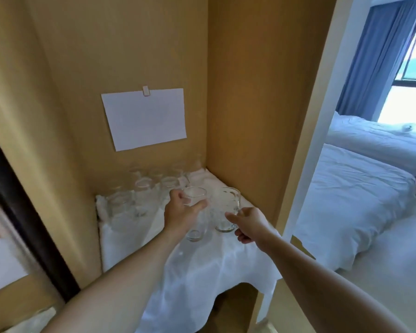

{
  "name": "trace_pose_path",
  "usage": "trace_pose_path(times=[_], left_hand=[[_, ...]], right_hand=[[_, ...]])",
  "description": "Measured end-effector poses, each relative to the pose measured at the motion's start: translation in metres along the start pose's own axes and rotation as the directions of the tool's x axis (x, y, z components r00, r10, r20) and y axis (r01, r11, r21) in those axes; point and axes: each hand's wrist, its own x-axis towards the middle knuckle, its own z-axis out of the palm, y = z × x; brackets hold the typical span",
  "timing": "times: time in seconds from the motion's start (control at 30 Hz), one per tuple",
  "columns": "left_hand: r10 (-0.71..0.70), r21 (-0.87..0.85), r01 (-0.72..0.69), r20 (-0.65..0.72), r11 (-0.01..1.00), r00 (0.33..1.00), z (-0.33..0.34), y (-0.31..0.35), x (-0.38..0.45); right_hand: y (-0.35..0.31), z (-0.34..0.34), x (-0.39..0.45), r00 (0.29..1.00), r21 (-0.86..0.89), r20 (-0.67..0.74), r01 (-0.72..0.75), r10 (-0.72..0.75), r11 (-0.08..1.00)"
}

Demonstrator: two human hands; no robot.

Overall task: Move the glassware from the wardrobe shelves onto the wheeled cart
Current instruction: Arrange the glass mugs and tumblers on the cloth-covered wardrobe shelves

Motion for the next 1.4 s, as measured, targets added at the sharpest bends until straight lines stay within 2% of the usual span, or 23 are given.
trace_pose_path(times=[0.37,0.47,0.7,0.9,1.03,1.2,1.3,1.4], left_hand=[[-0.108,-0.005,0.11,-0.223,0.994,0.969,0.052,-0.017,0.011],[-0.114,-0.002,0.118,-0.285,0.993,0.952,0.058,-0.012,0.014],[-0.11,-0.018,0.112,-0.38,0.994,0.918,0.062,-0.016,0.001],[-0.179,-0.082,0.159,-0.427,0.984,0.887,0.058,-0.032,-0.003],[-0.182,-0.086,0.16,-0.434,0.983,0.883,0.053,-0.042,0.008],[-0.181,-0.135,0.138,-0.402,0.981,0.898,0.045,-0.046,0.038],[-0.203,-0.194,0.138,-0.372,0.971,0.906,0.038,-0.052,0.053],[-0.206,-0.2,0.147,-0.312,0.969,0.927,0.031,-0.056,0.067]], right_hand=[[0.018,-0.014,0.084,0.972,0.025,0.236,0.006,-0.012,1.0],[0.019,-0.014,0.102,0.957,0.078,0.29,0.003,-0.025,0.997],[0.027,-0.004,0.118,0.93,0.073,0.367,0.0,-0.027,0.997],[0.033,0.019,0.119,0.927,0.124,0.374,-0.021,-0.028,0.992],[0.035,0.033,0.12,0.923,0.172,0.384,-0.033,-0.036,0.985],[0.015,0.033,0.131,0.893,-0.002,0.444,-0.077,0.07,0.997],[0.015,0.027,0.151,0.93,-0.019,0.355,-0.092,0.093,0.996],[0.022,0.027,0.17,0.944,0.046,0.33,-0.025,0.008,0.999]])
